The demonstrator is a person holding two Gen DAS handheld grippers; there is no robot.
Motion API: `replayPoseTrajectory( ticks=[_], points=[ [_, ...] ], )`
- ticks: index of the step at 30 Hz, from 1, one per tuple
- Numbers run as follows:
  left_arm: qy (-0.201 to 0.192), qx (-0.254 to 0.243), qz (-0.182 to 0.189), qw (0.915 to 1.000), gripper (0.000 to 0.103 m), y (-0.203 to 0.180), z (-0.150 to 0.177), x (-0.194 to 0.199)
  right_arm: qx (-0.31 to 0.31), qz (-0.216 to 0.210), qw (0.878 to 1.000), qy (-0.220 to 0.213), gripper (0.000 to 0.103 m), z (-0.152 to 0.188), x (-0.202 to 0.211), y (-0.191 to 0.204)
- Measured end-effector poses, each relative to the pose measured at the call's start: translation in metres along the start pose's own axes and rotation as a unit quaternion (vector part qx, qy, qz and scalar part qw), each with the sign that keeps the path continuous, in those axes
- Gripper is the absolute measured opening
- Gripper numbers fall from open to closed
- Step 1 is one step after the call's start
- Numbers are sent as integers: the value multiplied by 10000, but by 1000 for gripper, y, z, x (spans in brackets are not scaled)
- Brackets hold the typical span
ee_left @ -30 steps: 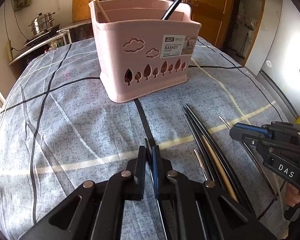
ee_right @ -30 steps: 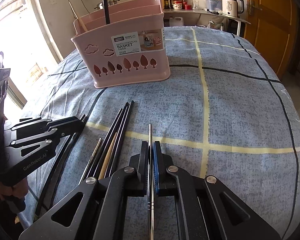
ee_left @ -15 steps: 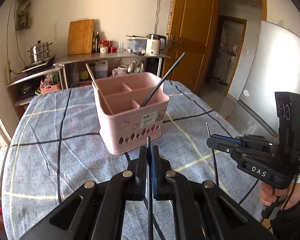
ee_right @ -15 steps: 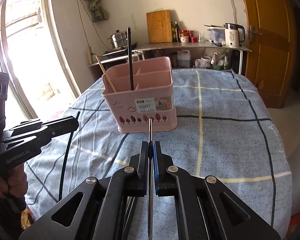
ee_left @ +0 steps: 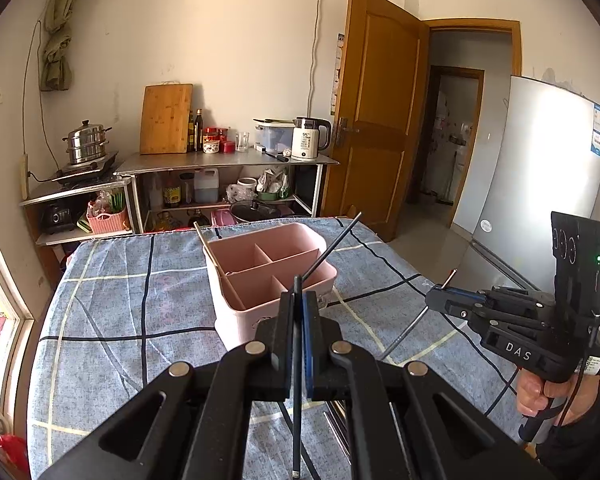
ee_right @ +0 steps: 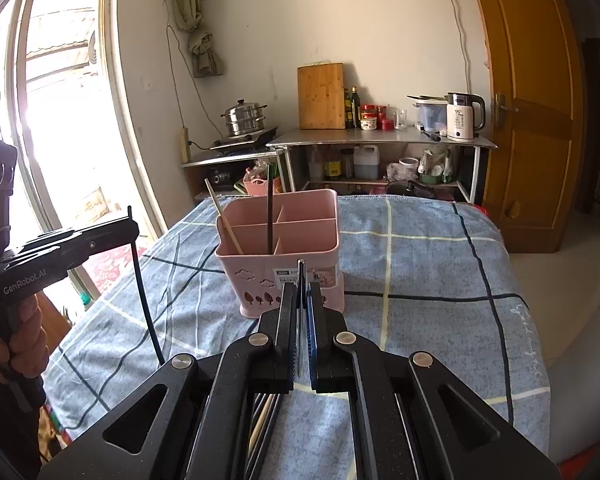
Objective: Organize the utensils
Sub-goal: 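Lift both chopsticks over the pink basket and open both tools to drop them in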
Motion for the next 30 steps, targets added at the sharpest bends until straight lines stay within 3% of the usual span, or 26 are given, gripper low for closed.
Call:
replayPoseTrajectory(
  ticks=[22, 30],
  points=[
    [-44, 32, -41, 10000, 4, 8, -23, 6, 301, -122, 9994, -94, 4, -22, -2, 21],
    [-101, 9, -23, 9999, 4, 10, -53, 8, 422, -223, 9987, -203, 4, -49, -11, 33]
  ],
)
Point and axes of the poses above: each gripper's, at about its wrist camera, not at the fingertips, and x roughly against the way its jaws point, y to its left, z to its underside, the point moved 6 cm from there along -x, roughly the way its jaws point, and after that the axes turned 3 degrees about x, right-handed, at the moved point
